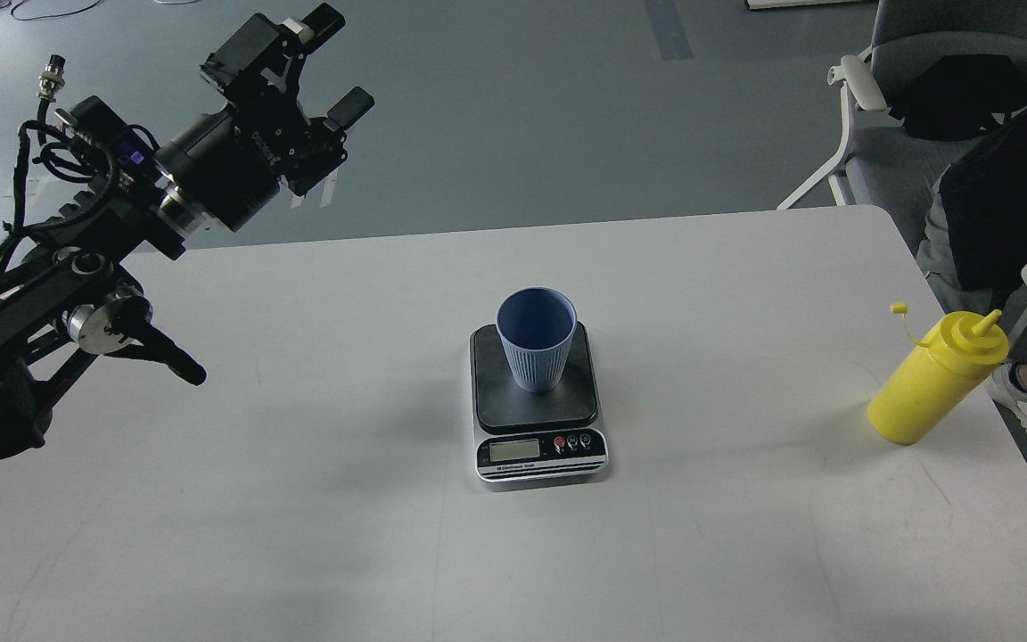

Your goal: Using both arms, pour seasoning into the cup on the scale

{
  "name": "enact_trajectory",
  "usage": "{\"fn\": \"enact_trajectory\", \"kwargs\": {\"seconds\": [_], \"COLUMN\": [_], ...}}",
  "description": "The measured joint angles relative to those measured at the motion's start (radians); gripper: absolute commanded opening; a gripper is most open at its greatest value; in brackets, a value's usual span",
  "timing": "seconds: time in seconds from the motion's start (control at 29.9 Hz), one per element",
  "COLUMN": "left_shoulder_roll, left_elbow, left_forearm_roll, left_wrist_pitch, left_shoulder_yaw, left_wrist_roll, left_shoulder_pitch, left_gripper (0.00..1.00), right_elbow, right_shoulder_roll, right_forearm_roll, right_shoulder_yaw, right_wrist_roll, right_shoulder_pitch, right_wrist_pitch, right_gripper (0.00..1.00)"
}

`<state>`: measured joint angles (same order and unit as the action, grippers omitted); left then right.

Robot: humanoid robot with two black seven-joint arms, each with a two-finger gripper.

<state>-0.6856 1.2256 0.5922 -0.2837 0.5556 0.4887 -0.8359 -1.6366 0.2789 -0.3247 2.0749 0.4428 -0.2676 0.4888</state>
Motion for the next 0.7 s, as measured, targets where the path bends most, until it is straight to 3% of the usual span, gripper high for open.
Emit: {"fn": "enact_trajectory", "kwargs": {"seconds": [0.2, 0.3, 0.5, 0.7], "left_shoulder_roll": [0.001, 0.002, 0.002, 0.002], "left_elbow": [0.000, 0.000, -0.003, -0.048], "left_forearm_roll": [0.000, -0.001, -0.010, -0.040], "left_wrist_pitch": [0.000, 0.001, 0.001, -0.005], "left_shoulder_yaw": [0.002, 0.003, 0.024, 0.093], "left_wrist_roll": [0.000, 0.000, 0.000, 0.000], "left_shoulder_pitch": [0.000, -0.005, -0.009, -0.039], "left_gripper": [0.98, 0.98, 0.98, 0.98], "right_elbow": [0.035, 0.142, 0.367, 0.518], "right_shoulder_roll": [0.090, 0.103, 0.026, -0.097], "right_forearm_roll": [0.070, 0.235, 0.477, 0.622], "right_shoulder_yaw": [-0.013, -0.100, -0.285, -0.446], "right_wrist_roll": [0.001, -0.001, -0.007, -0.010], "right_shoulder_pitch": [0.282, 0.511, 0.852, 1.047], "right_wrist_pitch": [0.000, -0.002, -0.007, 0.000], "right_gripper": [0.96, 0.96, 0.97, 0.98]}}
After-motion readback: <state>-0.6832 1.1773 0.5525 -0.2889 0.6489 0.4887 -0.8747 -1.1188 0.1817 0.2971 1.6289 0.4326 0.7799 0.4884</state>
